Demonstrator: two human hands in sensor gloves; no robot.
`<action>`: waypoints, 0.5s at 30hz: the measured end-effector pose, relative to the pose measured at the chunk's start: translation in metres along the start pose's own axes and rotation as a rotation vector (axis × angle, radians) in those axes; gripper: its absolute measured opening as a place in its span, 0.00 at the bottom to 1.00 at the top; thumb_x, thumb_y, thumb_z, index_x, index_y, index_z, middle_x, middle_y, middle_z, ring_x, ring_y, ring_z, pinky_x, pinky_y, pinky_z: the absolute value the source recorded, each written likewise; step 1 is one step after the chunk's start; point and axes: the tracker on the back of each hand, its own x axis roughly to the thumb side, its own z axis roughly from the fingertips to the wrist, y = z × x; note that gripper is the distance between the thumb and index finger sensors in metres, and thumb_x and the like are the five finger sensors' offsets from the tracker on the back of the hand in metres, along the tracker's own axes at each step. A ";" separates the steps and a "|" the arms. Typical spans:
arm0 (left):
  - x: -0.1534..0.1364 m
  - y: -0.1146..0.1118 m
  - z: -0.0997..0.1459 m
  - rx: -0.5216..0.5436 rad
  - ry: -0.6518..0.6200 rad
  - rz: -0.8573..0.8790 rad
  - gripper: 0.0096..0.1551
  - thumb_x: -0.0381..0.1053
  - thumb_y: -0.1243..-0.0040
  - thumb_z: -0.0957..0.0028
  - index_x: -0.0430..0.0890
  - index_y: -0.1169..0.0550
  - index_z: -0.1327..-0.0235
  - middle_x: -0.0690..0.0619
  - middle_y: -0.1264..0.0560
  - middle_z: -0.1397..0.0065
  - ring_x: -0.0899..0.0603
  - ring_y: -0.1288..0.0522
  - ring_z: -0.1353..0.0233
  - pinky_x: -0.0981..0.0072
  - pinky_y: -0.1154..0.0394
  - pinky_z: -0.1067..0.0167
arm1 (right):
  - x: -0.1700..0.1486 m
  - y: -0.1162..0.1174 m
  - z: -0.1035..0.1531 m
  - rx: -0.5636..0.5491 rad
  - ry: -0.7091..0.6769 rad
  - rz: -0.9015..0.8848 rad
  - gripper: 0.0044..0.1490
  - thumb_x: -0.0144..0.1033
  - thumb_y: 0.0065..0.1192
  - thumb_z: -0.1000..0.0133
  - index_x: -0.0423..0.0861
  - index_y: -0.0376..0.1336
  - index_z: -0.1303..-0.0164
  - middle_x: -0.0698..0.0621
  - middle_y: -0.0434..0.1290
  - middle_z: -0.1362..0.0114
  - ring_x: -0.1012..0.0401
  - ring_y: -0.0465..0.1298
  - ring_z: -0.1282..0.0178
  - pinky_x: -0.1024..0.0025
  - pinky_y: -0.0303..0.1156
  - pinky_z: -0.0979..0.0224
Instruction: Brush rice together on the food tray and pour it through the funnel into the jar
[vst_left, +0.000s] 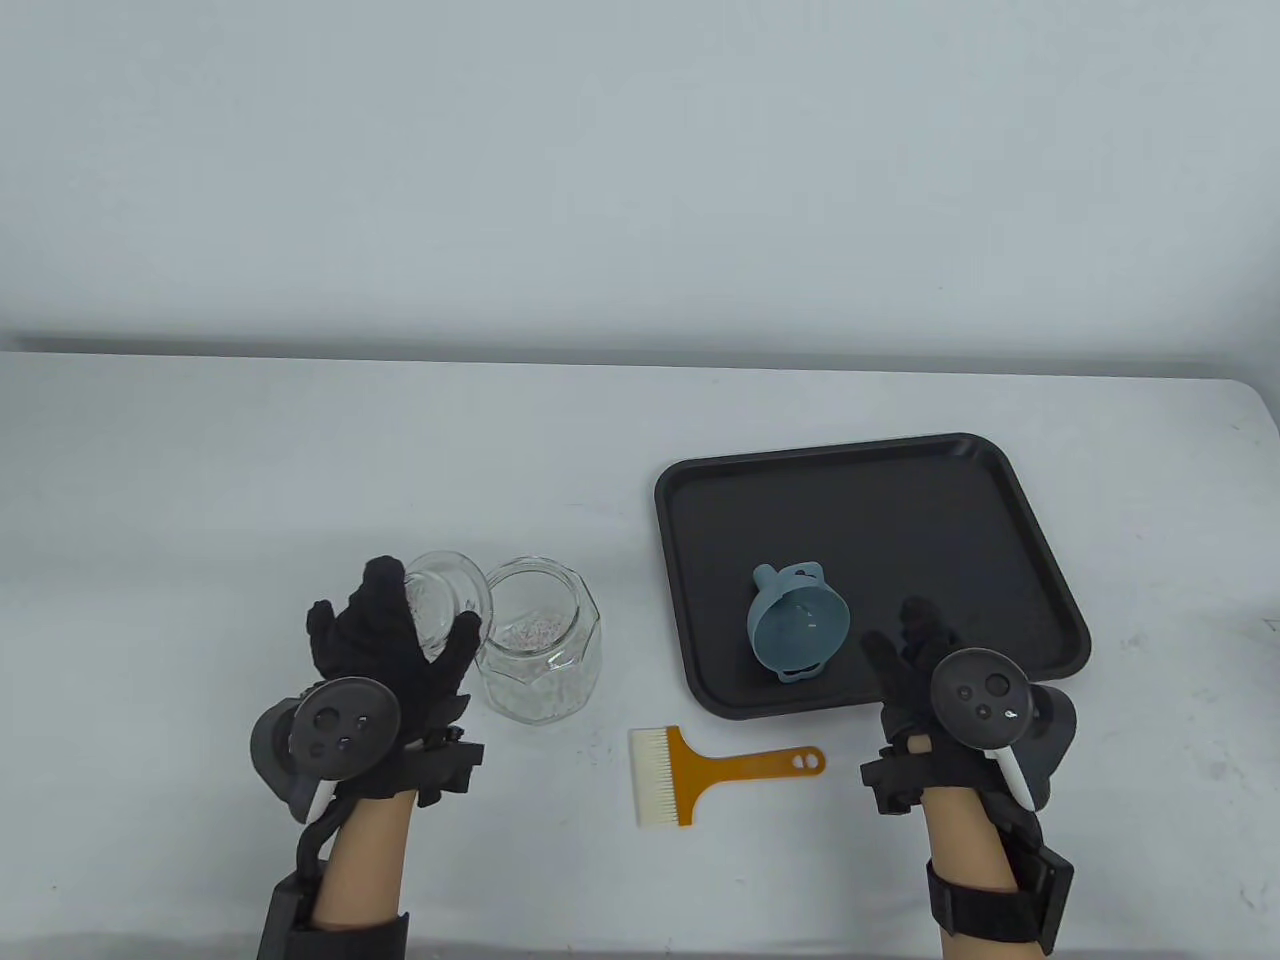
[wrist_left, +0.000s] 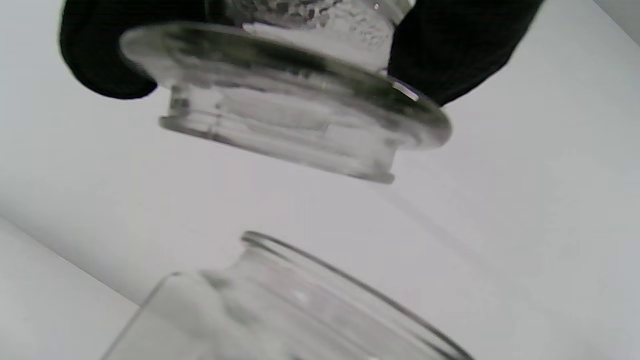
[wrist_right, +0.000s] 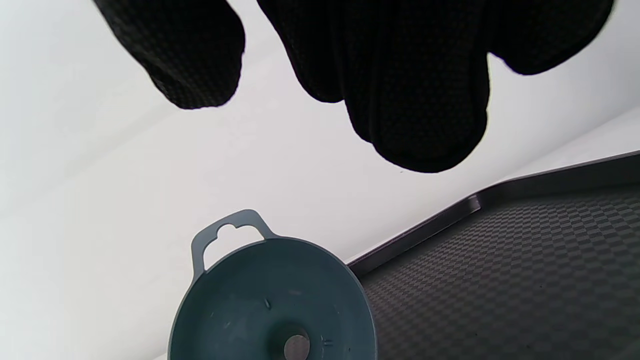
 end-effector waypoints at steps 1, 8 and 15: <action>0.006 -0.004 -0.004 -0.015 -0.008 -0.007 0.56 0.61 0.40 0.46 0.21 0.43 0.25 0.16 0.35 0.34 0.14 0.32 0.41 0.12 0.56 0.37 | 0.000 0.000 0.000 0.001 0.000 -0.002 0.39 0.44 0.60 0.45 0.26 0.61 0.37 0.31 0.72 0.40 0.42 0.80 0.50 0.37 0.63 0.42; 0.030 -0.028 -0.025 -0.127 -0.051 -0.126 0.56 0.60 0.38 0.47 0.22 0.42 0.24 0.17 0.35 0.33 0.13 0.32 0.41 0.11 0.58 0.37 | 0.001 0.000 0.000 0.011 -0.009 -0.007 0.39 0.44 0.60 0.45 0.26 0.62 0.37 0.31 0.73 0.40 0.42 0.80 0.50 0.37 0.63 0.42; 0.037 -0.042 -0.034 -0.202 -0.064 -0.207 0.55 0.60 0.37 0.47 0.23 0.41 0.23 0.17 0.35 0.32 0.13 0.32 0.40 0.11 0.59 0.37 | 0.002 0.000 -0.001 0.027 -0.015 -0.003 0.39 0.44 0.60 0.45 0.26 0.62 0.37 0.31 0.72 0.40 0.42 0.80 0.50 0.37 0.63 0.42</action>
